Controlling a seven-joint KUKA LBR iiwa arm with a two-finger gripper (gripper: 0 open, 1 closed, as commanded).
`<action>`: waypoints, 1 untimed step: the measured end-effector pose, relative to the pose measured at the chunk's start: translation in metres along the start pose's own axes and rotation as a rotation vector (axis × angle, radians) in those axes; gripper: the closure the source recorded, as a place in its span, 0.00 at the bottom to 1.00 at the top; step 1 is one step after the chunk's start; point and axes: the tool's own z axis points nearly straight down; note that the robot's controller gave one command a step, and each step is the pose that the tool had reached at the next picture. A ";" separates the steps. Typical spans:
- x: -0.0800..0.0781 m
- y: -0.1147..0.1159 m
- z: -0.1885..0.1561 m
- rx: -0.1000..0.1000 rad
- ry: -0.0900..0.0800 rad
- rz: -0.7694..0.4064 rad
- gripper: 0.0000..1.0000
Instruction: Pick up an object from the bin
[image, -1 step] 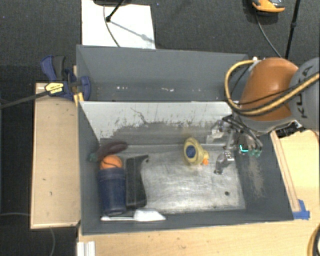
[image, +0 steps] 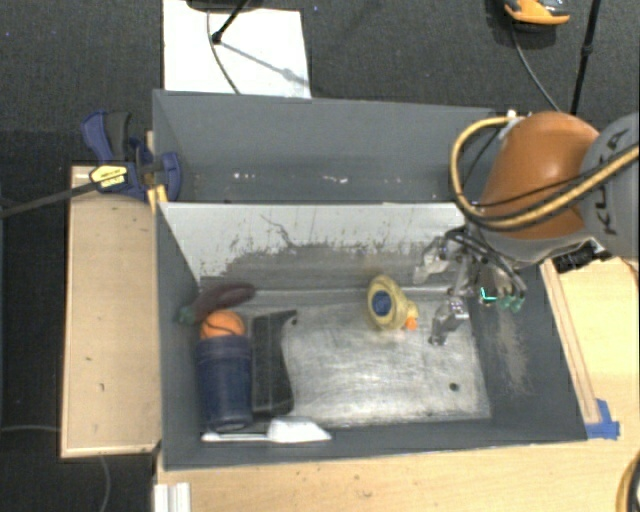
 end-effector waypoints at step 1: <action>-0.006 0.003 0.041 0.000 -0.008 0.039 0.00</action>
Offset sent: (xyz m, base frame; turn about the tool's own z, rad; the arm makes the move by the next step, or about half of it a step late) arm 0.0181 0.0068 -0.1057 -0.0986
